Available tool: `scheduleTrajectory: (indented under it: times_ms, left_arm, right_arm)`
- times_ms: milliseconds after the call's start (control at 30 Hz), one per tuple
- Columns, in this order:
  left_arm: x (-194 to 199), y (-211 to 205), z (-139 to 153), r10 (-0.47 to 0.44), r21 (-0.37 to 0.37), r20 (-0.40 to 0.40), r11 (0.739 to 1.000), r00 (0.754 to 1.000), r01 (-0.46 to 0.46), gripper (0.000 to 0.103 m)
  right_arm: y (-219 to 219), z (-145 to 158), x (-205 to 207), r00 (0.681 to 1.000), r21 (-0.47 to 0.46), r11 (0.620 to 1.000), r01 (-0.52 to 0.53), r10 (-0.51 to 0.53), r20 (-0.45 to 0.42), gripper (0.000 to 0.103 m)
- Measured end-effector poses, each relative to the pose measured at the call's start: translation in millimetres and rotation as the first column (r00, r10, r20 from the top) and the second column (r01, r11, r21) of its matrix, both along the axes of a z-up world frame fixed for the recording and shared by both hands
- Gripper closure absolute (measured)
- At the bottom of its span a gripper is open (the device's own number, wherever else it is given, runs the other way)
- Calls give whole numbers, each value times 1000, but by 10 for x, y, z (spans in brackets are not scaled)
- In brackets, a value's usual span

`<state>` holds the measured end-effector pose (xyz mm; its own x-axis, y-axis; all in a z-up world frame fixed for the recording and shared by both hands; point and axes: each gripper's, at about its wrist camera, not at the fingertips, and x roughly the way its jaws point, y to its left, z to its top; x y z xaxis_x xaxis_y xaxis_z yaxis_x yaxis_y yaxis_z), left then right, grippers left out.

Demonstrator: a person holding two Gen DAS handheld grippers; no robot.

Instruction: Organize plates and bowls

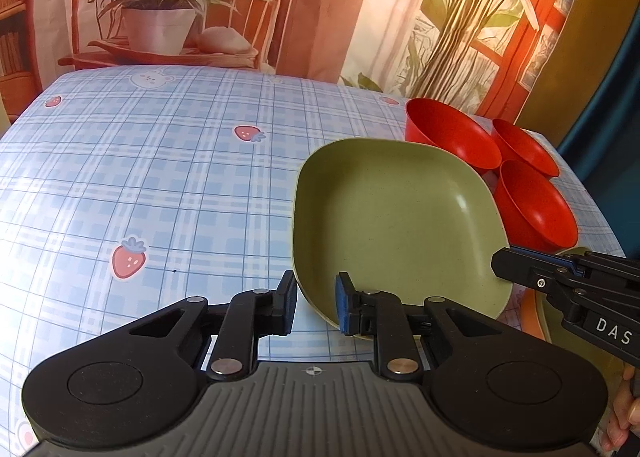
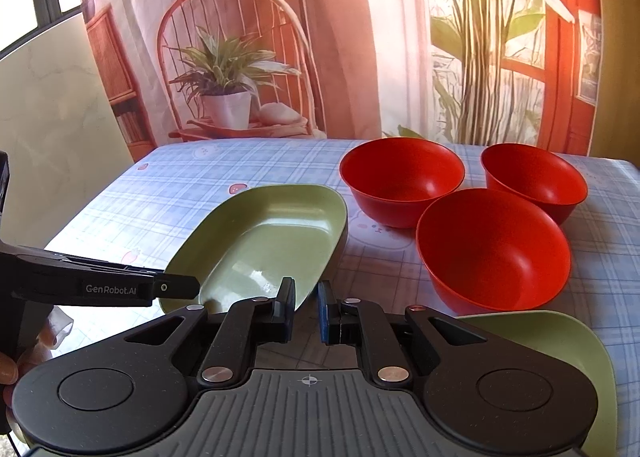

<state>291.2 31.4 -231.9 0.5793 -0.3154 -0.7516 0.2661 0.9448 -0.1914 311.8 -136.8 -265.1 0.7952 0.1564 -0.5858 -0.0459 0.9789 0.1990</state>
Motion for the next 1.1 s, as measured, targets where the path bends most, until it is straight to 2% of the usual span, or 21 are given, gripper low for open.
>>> scheduleTrajectory:
  times_ms: [300, 567, 733, 1100]
  left_arm:
    - [-278, -14, 350, -29, -26, 59, 999, 998, 31, 81]
    - [-584, -317, 550, -111, -42, 90, 992, 990, 115, 80]
    - [-783, -581, 580, -161, -48, 91, 985, 983, 166, 80]
    - [-1036, -1039, 433, -273, -51, 49, 960, 961, 275, 80]
  right_arm:
    - [-124, 155, -167, 999, 31, 999, 19, -20, 41, 92]
    - [-426, 331, -503, 994, 40, 997, 61, -65, 86, 92]
    - [-651, 376, -773, 989, 2, 995, 99, -99, 108, 92]
    - [-1155, 227, -1276, 976, 42, 979, 199, -202, 86, 92]
